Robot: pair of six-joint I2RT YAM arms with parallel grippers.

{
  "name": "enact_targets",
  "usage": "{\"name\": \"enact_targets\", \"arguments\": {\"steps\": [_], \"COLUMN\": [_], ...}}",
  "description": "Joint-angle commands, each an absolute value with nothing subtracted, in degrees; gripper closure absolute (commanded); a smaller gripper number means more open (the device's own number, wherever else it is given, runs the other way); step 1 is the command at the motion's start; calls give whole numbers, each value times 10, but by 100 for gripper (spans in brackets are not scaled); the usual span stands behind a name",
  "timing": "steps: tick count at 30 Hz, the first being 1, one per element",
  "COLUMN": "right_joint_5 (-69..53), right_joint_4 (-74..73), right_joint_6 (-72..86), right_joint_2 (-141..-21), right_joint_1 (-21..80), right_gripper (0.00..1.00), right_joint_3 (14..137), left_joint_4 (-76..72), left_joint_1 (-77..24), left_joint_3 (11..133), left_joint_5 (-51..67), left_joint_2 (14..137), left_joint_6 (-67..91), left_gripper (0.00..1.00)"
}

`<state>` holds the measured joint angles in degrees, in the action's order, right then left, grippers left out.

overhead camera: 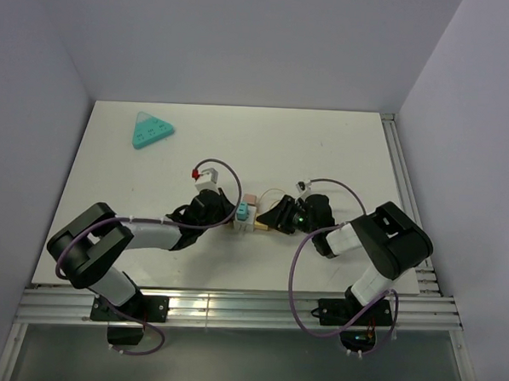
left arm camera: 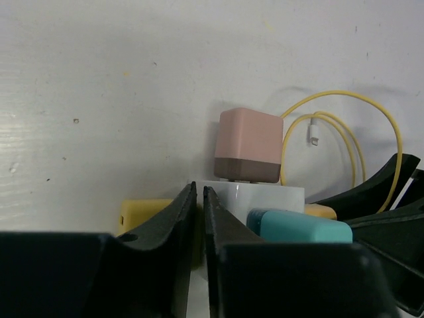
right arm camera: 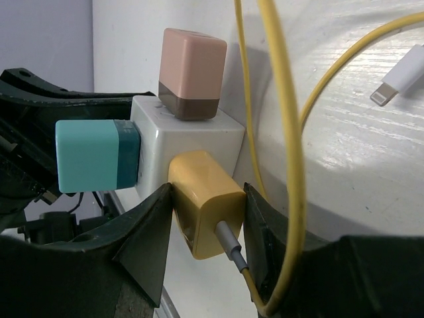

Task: Insert the plug

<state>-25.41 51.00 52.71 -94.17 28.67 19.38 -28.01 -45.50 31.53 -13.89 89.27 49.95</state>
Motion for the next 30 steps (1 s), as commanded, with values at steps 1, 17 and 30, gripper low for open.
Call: {"name": "enact_targets", "arguments": {"steps": [1,17,30], "right_joint_5": [-259,-260,-271], "right_joint_4": [526,521,521], "right_joint_6": [472,471,470], "right_joint_2": [-941,-918,-904], "right_joint_1": [324,318,316], "right_gripper": [70,57,32], "right_joint_3": [206,191,167], "left_joint_4": [-236,-203,-94], "left_joint_1": [-534,-514,-514], "left_joint_3": [318,265,271], "left_joint_5": [105,84,-18], "left_joint_2": [871,716,628], "left_joint_6": [512,505,493], "left_gripper": [80,52,30]}}
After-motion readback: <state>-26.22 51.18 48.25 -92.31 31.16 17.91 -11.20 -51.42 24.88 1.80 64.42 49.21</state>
